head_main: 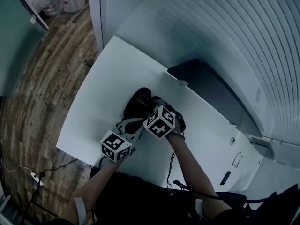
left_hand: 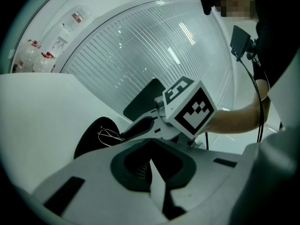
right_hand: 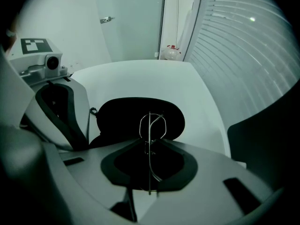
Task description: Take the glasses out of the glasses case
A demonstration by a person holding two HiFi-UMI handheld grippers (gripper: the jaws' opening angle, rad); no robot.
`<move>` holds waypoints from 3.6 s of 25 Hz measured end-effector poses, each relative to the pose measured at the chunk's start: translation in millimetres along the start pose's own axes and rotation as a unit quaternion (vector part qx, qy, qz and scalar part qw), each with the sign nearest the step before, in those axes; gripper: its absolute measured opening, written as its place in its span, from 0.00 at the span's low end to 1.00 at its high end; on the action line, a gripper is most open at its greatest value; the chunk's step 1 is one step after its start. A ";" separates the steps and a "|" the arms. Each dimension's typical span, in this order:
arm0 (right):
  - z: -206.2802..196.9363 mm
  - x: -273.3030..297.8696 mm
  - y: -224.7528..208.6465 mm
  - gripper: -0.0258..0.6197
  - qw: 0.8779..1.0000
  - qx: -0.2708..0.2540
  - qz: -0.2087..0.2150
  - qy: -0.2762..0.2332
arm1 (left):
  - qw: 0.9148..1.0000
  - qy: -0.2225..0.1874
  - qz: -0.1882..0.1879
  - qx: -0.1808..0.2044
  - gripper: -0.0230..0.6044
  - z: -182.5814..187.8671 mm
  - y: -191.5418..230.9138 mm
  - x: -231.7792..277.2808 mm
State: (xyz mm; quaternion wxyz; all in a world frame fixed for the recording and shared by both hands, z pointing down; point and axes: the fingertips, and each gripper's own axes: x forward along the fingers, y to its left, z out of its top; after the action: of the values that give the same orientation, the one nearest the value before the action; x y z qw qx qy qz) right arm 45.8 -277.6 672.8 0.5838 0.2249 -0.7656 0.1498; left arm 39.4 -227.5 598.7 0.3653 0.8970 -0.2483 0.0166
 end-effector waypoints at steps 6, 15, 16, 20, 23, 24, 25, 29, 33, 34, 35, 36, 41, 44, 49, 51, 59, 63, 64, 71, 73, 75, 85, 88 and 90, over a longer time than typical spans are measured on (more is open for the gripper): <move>2.5 -5.1 0.8 0.17 1.000 0.001 -0.004 -0.006 | 1.000 -0.004 -0.003 0.007 0.05 3.4 -3.3 -2.4; 2.0 -15.3 1.7 0.16 1.000 0.019 -0.009 -0.021 | 1.000 -0.004 -0.010 0.021 0.05 7.1 -12.3 -3.5; 2.5 -16.6 2.5 0.12 1.000 0.019 -0.010 -0.023 | 1.000 -0.004 -0.010 0.023 0.05 7.5 -13.2 -4.2; 1.5 -19.5 5.7 0.11 0.999 0.029 -0.011 -0.029 | 1.000 -0.002 -0.010 0.028 0.05 7.1 -16.4 -6.1; 3.0 -19.2 8.2 0.11 0.999 0.033 -0.010 -0.033 | 0.999 0.001 -0.011 0.032 0.05 6.6 -16.3 -8.6; 3.7 -19.8 9.2 0.11 0.999 0.034 -0.011 -0.035 | 0.999 0.001 -0.011 0.033 0.05 6.5 -16.8 -9.9; 4.0 -20.9 9.8 0.10 0.999 0.035 -0.012 -0.037 | 0.999 0.000 -0.011 0.033 0.05 6.6 -17.7 -10.7; 6.2 -27.7 9.6 0.10 0.998 0.044 -0.018 -0.048 | 0.999 -0.005 -0.013 0.034 0.05 10.7 -22.0 -13.0; 10.1 -36.9 11.1 0.10 0.996 0.051 -0.028 -0.063 | 0.999 -0.007 -0.016 0.045 0.05 15.1 -28.2 -17.4; 11.2 -39.5 11.3 0.10 0.996 0.053 -0.030 -0.067 | 0.999 -0.007 -0.017 0.048 0.05 16.4 -30.0 -18.4; 12.6 -42.1 11.6 0.10 0.995 0.057 -0.031 -0.072 | 0.998 -0.007 -0.018 0.051 0.05 17.9 -31.5 -19.6; 13.9 -44.7 12.0 0.10 0.995 0.060 -0.033 -0.077 | 0.998 -0.008 -0.019 0.055 0.05 19.3 -33.1 -21.0; 15.2 -57.1 17.4 0.10 0.991 0.074 -0.044 -0.100 | 0.997 -0.006 -0.023 0.072 0.05 21.9 -44.4 -27.8; 13.7 -64.5 22.0 0.10 0.989 0.083 -0.049 -0.112 | 0.997 -0.004 -0.025 0.079 0.05 21.1 -52.5 -31.5; 12.3 -75.2 29.7 0.10 0.984 0.098 -0.059 -0.139 | 0.996 -0.003 -0.028 0.090 0.05 18.8 -64.1 -38.0; 11.6 -79.4 33.0 0.10 0.981 0.104 -0.063 -0.152 | 0.995 -0.003 -0.028 0.094 0.05 17.4 -68.9 -40.8; 10.4 -96.4 43.7 0.10 0.970 0.128 -0.078 -0.193 | 0.993 0.002 -0.028 0.118 0.05 16.1 -86.0 -51.2; 9.0 -106.3 50.8 0.10 0.966 0.131 -0.085 -0.207 | 0.992 0.000 -0.027 0.127 0.05 14.7 -96.3 -57.1; 8.1 -108.0 52.4 0.10 0.965 0.132 -0.086 -0.210 | 0.991 0.000 -0.028 0.128 0.05 13.9 -98.6 -58.2; -6.5 -114.8 66.5 0.10 0.962 0.139 -0.088 -0.217 | 0.990 0.009 -0.037 0.132 0.05 -0.2 -114.3 -62.1; -11.5 -114.9 71.6 0.10 0.962 0.142 -0.088 -0.217 | 0.990 0.015 -0.042 0.134 0.05 -5.7 -118.1 -63.3; -16.8 -114.2 76.4 0.10 0.962 0.145 -0.087 -0.216 | 0.990 0.022 -0.047 0.134 0.05 -11.2 -122.3 -64.0; -40.4 -102.2 91.0 0.10 0.963 0.160 -0.080 -0.204 | 0.988 0.063 -0.063 0.130 0.05 -37.9 -127.9 -61.6; -45.9 -94.8 96.4 0.10 0.962 0.169 -0.075 -0.199 | 0.986 0.077 -0.065 0.130 0.05 -46.4 -125.5 -62.2; -49.5 -89.9 100.1 0.10 0.962 0.176 -0.071 -0.197 | 0.985 0.086 -0.067 0.131 0.05 -51.6 -124.6 -62.8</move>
State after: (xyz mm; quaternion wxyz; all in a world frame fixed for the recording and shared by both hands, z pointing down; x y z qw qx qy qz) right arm 54.3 -152.5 603.2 0.3818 0.4029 -0.8089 0.1937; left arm 49.2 -90.1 542.6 0.2648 0.9469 -0.1513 0.1020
